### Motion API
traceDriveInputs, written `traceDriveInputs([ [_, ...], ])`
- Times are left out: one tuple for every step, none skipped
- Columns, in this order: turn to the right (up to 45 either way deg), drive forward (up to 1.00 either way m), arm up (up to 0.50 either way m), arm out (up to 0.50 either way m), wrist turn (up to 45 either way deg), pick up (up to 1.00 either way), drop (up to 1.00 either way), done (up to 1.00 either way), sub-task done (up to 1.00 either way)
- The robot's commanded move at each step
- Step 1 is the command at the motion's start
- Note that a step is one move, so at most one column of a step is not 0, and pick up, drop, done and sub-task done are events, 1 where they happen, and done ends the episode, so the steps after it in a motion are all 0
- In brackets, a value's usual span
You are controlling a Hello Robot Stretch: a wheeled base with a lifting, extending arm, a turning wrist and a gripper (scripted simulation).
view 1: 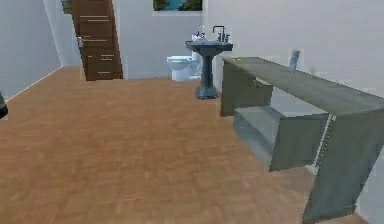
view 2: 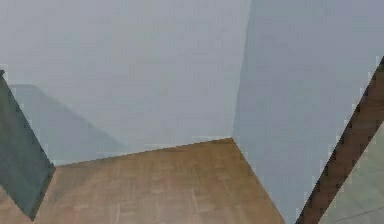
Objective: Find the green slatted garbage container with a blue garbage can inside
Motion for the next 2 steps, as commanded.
traceDriveInputs([
  [0.0, 0.35, 0.00, 0.00, 0.0, 0.00, 0.00, 0.00, 0.00],
  [-45.0, 0.00, 0.00, 0.00, 0.0, 0.00, 0.00, 0.00, 0.00],
])
